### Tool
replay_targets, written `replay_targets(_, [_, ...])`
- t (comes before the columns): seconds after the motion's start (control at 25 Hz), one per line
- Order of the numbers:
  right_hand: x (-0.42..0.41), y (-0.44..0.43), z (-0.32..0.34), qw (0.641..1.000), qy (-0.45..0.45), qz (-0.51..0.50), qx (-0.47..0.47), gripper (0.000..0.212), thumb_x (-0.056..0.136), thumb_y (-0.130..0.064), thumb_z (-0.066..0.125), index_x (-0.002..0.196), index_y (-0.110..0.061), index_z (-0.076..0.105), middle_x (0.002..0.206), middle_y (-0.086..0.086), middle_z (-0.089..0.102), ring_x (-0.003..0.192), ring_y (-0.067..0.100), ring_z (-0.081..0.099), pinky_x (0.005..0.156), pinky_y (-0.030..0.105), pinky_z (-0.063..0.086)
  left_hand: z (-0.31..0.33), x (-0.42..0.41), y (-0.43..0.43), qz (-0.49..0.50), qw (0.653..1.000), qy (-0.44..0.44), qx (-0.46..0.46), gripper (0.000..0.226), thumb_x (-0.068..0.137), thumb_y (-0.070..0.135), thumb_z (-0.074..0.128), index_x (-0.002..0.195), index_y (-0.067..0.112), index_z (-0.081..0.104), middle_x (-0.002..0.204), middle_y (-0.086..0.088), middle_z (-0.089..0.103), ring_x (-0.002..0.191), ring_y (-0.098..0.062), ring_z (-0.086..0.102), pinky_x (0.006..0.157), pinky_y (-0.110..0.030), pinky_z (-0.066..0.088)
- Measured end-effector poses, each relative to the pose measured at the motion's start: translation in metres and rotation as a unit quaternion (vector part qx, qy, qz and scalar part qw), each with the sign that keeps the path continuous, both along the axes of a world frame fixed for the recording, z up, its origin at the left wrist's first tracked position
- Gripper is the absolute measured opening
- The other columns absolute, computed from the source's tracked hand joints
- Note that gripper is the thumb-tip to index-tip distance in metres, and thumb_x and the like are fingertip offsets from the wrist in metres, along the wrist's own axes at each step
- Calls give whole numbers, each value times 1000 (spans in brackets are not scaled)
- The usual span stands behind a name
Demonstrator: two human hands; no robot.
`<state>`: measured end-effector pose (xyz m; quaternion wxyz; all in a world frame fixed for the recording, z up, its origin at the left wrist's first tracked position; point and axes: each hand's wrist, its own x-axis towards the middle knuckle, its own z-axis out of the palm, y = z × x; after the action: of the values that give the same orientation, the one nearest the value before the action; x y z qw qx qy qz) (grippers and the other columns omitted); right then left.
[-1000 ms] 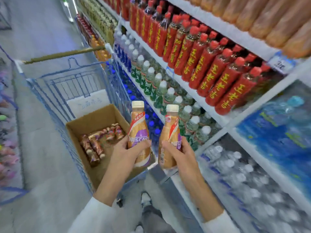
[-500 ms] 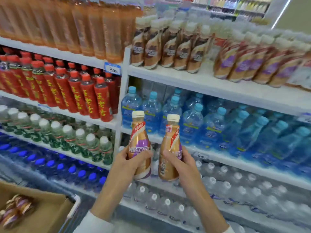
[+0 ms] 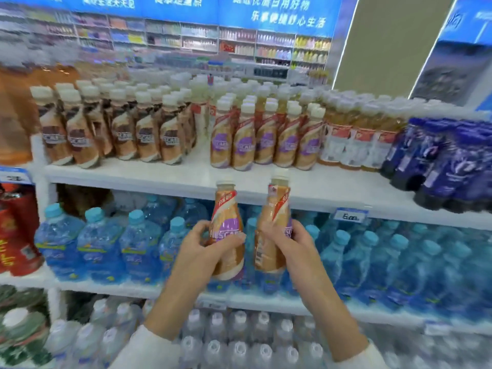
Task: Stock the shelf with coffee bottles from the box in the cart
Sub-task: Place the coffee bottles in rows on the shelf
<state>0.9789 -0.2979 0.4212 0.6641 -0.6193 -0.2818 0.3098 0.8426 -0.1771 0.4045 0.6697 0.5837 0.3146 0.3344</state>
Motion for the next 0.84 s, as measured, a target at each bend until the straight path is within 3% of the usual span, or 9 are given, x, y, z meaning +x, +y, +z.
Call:
replay_targets(0.08, [36,14,24,999,-38,-10,9,40,74,-52,78,106,-28,70,93,-11,78,85,5,75,64,16,54,23,37,11,3,999,-8,37,50,48,53,89,89,28,75,83,0,79,72,-14,76,56,-19,54])
replay_targets(0.24, [96,49,56,994,-85,-46,41,41,79,-47,78,113,-26,67,99,-11,77,92,8,74,86,36,57,64,100,45,2,993,-6,119,45,54,51,90,93,30,79,93,4,80,88,-15,76,79,-33,60])
replay_targets(0.32, [117,62,63,992,-108,-54,46,54,76,-49,79,122,-24,64,112,-7,75,104,14,71,97,46,55,74,124,61,-13,987,1,162,42,62,45,92,99,29,79,96,8,80,91,-10,75,82,-30,59])
replay_targets(0.4, [133,72,61,990,-123,-60,40,59,77,-46,80,128,-23,60,120,-4,72,111,16,68,103,48,52,76,140,73,-25,981,11,190,38,66,37,93,100,33,77,96,16,79,90,-2,74,76,-18,57])
replay_targets(0.52, [149,79,49,988,-135,-52,46,48,81,-35,82,123,-30,59,117,-13,71,108,6,67,104,43,51,69,155,84,-29,977,28,210,39,68,32,93,101,38,73,91,27,76,83,10,70,63,-4,50])
replay_targets(0.64, [155,83,39,987,-146,-48,42,57,78,-42,82,128,-41,54,120,-23,68,110,-4,64,102,32,50,65,161,89,-27,975,38,217,42,68,35,92,101,44,66,88,38,70,85,18,65,60,0,47])
replay_targets(0.72, [160,83,34,984,-169,-42,27,65,76,-43,84,132,-38,52,120,-23,68,110,-5,64,97,24,51,59,160,90,-22,972,34,230,49,70,37,91,111,42,65,98,31,72,91,14,66,66,-4,50])
replay_targets(0.84, [172,76,26,982,-187,-21,19,73,73,-12,87,132,-36,51,116,-24,69,107,-7,65,88,14,53,45,155,87,-5,972,27,232,66,65,38,95,122,36,62,112,21,71,98,6,67,80,-15,54])
